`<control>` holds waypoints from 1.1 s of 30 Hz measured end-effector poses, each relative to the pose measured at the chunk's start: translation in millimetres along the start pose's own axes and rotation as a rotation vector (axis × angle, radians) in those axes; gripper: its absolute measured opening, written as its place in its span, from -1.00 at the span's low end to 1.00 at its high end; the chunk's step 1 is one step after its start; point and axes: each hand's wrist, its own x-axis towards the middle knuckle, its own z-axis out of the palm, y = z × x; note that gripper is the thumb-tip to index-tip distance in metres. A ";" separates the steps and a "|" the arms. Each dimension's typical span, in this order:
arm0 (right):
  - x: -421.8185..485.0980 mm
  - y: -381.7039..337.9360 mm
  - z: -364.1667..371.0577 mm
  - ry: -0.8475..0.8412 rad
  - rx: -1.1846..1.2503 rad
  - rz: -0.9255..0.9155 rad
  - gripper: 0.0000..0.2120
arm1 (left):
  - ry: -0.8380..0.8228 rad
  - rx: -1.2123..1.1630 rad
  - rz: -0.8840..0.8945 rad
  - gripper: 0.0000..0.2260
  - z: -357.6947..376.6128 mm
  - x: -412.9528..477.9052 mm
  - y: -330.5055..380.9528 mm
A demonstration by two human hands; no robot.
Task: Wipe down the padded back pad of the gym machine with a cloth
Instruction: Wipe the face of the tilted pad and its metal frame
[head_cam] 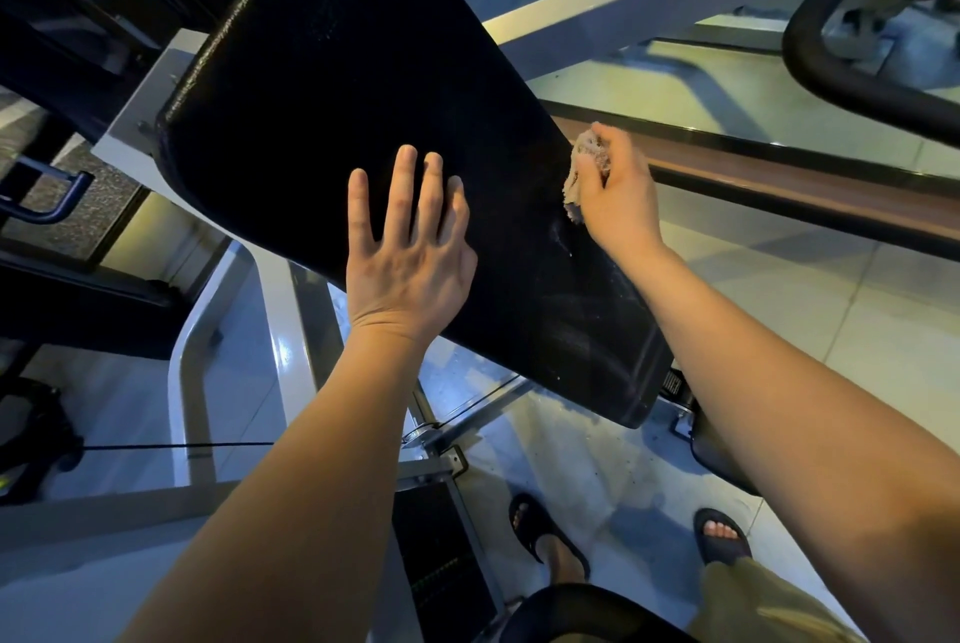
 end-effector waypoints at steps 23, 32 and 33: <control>-13.8 6.2 22.5 0.158 0.080 0.202 -0.86 | 0.033 0.010 -0.011 -0.56 1.9 -0.1 1.5; -43.0 39.5 18.2 0.053 0.008 0.054 -0.89 | 0.038 0.000 -0.029 -0.57 0.4 0.3 1.8; -45.1 52.1 16.8 0.064 -0.022 0.144 -0.89 | 0.038 0.004 -0.028 -0.57 0.1 0.4 2.0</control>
